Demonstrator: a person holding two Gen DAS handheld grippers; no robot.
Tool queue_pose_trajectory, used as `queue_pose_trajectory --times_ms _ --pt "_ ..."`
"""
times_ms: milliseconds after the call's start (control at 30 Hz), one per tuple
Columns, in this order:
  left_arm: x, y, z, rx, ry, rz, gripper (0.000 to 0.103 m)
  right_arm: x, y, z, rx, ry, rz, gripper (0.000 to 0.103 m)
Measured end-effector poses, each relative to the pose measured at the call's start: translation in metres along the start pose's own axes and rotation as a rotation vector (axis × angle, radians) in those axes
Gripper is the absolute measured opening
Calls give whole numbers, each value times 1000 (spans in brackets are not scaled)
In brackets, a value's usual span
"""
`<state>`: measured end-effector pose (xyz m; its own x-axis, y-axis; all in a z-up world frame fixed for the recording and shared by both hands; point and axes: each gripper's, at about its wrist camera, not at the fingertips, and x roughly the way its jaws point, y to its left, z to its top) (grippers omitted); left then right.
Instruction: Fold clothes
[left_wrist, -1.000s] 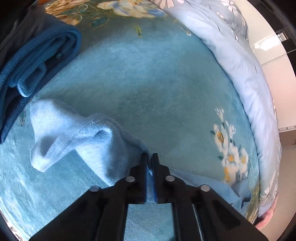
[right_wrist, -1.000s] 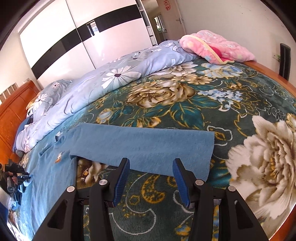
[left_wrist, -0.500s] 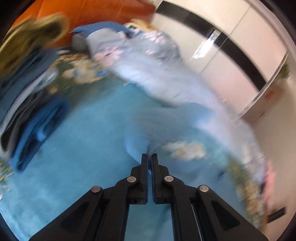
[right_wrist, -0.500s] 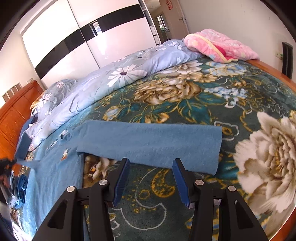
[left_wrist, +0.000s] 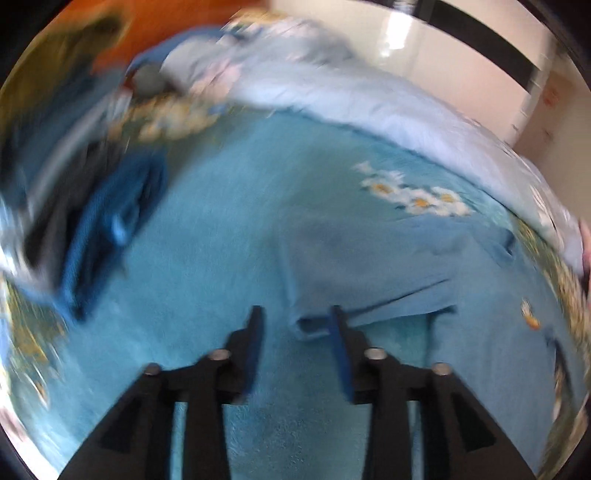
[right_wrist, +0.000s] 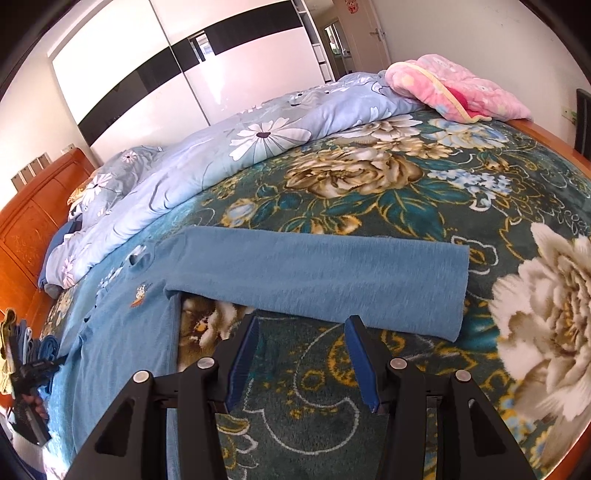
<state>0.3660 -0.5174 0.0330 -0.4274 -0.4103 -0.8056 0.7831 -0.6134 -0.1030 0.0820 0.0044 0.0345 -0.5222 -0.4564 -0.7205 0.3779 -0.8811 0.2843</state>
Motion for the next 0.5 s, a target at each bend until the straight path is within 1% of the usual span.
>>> queue_pose_trajectory --times_ms 67,100,167,267,300,367,467,500 --pt "-3 -15 13 63 -27 -38 56 2 2 -1 2 2 4 52" --pt "3 -25 21 91 -26 -62 58 2 3 -1 2 3 6 52" --pt "19 -46 32 148 -3 -96 58 4 4 -2 4 5 9 52" --pt "43 -80 36 241 37 -144 58 5 10 0 4 3 25 52" --pt "51 -91 36 271 45 -149 58 5 12 0 0 2 28 52" --pt "64 -106 35 321 61 -130 58 5 12 0 0 3 29 52" --pt "74 -118 32 359 83 -121 57 5 11 -2 5 5 30 54" --pt "75 -119 31 362 84 -119 49 5 10 -2 6 6 30 54"
